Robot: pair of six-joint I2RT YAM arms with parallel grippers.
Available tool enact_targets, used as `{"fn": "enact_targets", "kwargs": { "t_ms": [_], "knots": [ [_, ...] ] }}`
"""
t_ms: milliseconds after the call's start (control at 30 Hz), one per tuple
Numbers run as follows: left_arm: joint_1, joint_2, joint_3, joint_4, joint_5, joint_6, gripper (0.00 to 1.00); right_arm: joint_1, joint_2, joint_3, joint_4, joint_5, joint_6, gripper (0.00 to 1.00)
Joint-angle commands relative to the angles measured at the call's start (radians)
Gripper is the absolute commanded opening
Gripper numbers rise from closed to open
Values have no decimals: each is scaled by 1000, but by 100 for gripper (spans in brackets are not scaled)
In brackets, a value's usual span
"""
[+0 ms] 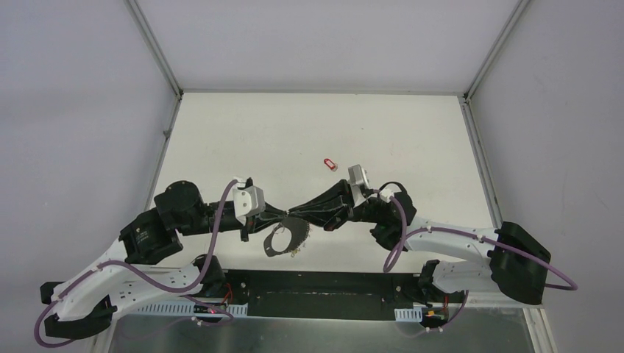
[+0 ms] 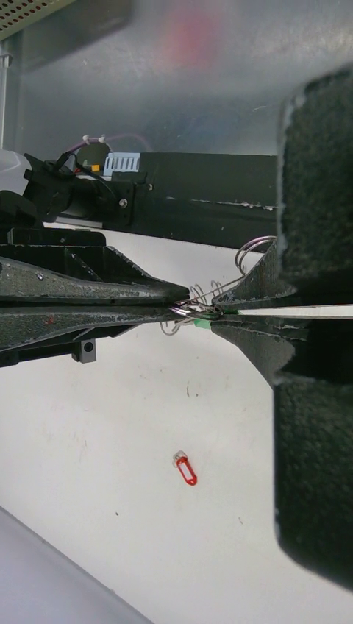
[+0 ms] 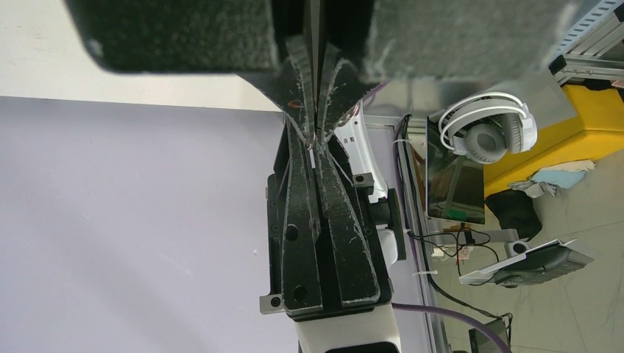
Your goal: Put the keys on the keyring
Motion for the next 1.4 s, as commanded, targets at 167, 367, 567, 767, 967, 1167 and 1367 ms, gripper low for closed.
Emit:
{"fn": "enact_targets", "kwargs": {
  "t_ms": [167, 367, 567, 767, 967, 1167, 1367],
  "knots": [
    [-7, 62, 13, 53, 105, -39, 0, 2, -27, -9, 73, 62, -15, 0],
    [-7, 55, 8, 56, 97, -42, 5, 2, -28, -10, 72, 60, -14, 0],
    [-7, -8, -12, 54, 0, -48, 36, 2, -41, -23, 60, 67, -18, 0],
    [-7, -67, -15, 13, -87, -40, 72, 2, -95, -42, -37, 80, -61, 0],
    [-7, -85, -11, -21, -122, -49, 99, 3, -175, -51, -197, 94, -128, 0],
    [-7, -77, -23, -30, -160, -75, 99, 1, -233, -72, -295, 133, -157, 0],
    [-8, -55, -33, -38, -253, -208, 99, 1, -300, -69, -501, 195, -196, 0]
  ]
}}
